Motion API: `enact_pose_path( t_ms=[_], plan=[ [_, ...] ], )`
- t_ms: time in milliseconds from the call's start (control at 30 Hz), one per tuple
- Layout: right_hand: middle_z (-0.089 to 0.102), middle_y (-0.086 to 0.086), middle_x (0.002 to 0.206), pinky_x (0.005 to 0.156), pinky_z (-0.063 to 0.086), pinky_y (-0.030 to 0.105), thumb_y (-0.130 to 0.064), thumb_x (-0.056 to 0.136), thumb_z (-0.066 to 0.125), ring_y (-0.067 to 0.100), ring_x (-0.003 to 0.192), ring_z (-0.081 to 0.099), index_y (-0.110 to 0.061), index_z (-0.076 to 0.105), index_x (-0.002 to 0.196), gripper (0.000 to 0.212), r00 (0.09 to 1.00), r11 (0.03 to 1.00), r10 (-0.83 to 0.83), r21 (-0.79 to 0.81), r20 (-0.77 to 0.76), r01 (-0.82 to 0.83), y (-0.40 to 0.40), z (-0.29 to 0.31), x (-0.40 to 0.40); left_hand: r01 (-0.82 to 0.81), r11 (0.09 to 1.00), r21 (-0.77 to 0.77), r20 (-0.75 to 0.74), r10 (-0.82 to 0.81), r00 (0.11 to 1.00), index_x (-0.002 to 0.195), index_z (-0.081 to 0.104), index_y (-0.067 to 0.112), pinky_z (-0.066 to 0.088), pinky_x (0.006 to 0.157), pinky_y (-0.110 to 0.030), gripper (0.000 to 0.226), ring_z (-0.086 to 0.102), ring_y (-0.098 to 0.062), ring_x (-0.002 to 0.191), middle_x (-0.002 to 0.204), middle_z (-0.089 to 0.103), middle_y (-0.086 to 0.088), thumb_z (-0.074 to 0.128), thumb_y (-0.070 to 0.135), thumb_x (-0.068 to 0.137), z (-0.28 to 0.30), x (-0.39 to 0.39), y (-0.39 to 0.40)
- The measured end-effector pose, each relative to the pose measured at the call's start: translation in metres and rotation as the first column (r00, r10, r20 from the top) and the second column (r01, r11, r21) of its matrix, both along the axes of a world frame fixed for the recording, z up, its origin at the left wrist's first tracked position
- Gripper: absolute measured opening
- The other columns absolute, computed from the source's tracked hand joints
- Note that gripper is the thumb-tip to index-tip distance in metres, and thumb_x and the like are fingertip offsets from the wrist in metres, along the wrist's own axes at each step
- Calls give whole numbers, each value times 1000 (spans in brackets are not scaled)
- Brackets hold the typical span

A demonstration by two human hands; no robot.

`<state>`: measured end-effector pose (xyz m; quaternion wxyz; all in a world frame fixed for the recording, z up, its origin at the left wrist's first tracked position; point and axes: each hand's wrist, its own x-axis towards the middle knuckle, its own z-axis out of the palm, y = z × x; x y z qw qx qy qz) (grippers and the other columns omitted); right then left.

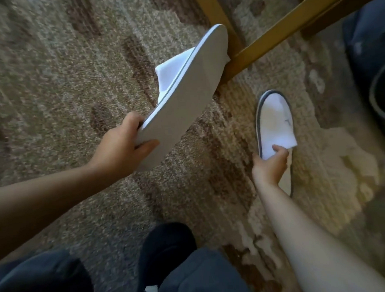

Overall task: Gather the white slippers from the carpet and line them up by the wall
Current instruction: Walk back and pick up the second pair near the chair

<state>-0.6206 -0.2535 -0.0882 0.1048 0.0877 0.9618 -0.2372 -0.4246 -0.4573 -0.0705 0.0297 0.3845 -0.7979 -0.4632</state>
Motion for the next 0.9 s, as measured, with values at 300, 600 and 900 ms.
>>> enact_pose_path(
  t_ms=[300, 600, 900],
  plan=[
    [37, -9, 65, 53, 31, 15, 2, 79, 53, -3, 59, 46, -17, 38, 87, 25, 944, 912, 313, -244, -102, -329, -7, 11, 27, -6, 1000, 2, -23, 6, 1000, 87, 41, 21, 32, 50, -18, 29, 43, -1, 59, 67, 43, 21, 67, 20, 74, 5, 3, 13],
    [25, 24, 144, 104, 21, 51, -40, 53, 80, 40, 130, 24, -6, 19, 135, 108, 921, 911, 359, 156, 152, -381, 15, 4, 51, -31, 998, 51, 11, 30, 999, 90, 45, 20, 39, 56, -31, 27, 50, -19, 66, 71, 46, 20, 67, 21, 74, -3, 15, 17],
    [31, 20, 139, 102, 21, 51, -45, 55, 76, 39, 126, 25, -24, 12, 135, 105, 862, 853, 410, 208, 298, -478, 7, 8, 46, -44, 997, 58, -26, 46, 999, 81, 38, 28, 32, 48, -20, 29, 44, 4, 63, 69, 45, 21, 66, 21, 75, 2, 18, 9]
  ],
)
